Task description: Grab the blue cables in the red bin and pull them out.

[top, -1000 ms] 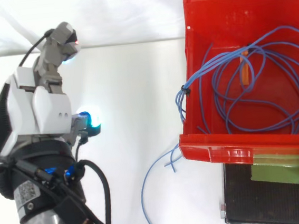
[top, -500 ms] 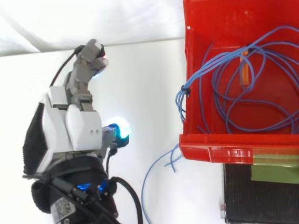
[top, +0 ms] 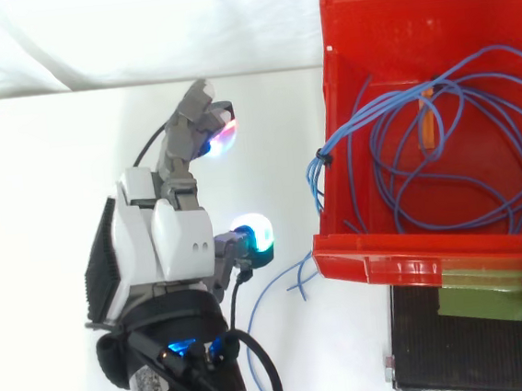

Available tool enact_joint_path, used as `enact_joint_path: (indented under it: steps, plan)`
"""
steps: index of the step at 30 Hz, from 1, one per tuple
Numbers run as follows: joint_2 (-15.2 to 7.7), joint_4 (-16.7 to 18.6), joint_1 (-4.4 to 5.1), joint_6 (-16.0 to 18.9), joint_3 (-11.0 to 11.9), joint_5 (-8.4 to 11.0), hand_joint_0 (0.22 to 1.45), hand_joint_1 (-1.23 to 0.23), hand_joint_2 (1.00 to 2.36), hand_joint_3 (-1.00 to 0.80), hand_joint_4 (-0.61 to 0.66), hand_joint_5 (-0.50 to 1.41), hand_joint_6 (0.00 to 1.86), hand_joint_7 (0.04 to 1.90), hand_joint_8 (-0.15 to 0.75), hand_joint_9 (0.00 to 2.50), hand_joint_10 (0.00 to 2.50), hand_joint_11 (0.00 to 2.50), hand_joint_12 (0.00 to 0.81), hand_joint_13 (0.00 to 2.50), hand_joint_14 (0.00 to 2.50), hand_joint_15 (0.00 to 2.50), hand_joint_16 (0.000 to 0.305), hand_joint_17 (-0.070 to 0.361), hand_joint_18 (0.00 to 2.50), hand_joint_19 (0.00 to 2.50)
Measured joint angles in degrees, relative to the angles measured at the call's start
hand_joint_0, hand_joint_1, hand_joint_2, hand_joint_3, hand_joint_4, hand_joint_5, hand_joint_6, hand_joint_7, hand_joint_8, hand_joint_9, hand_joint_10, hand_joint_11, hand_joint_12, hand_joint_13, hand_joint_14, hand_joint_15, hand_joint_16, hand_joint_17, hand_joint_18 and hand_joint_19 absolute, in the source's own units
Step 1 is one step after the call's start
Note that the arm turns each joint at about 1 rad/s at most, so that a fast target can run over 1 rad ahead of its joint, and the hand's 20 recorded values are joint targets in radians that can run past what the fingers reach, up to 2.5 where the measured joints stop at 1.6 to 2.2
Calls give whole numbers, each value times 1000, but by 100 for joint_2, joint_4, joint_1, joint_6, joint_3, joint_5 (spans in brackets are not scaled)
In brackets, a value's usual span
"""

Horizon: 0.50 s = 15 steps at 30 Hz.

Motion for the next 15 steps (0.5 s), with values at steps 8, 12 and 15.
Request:
enact_joint_path:
  steps: [8,12,15]
  plan:
    - [1,-273,-22,-476,0,11,783,-936,1000,-1000,163,610,4,624,224,625,16,429,303,446,11,267,39,88,359,454]
    - [1,-304,-30,-712,0,27,784,-934,1000,-1000,164,610,5,624,224,625,18,426,303,449,10,268,39,88,359,462]
    - [1,-295,-31,-831,0,39,786,-931,1000,-1000,169,612,5,625,224,626,18,429,303,449,10,268,39,88,361,454]
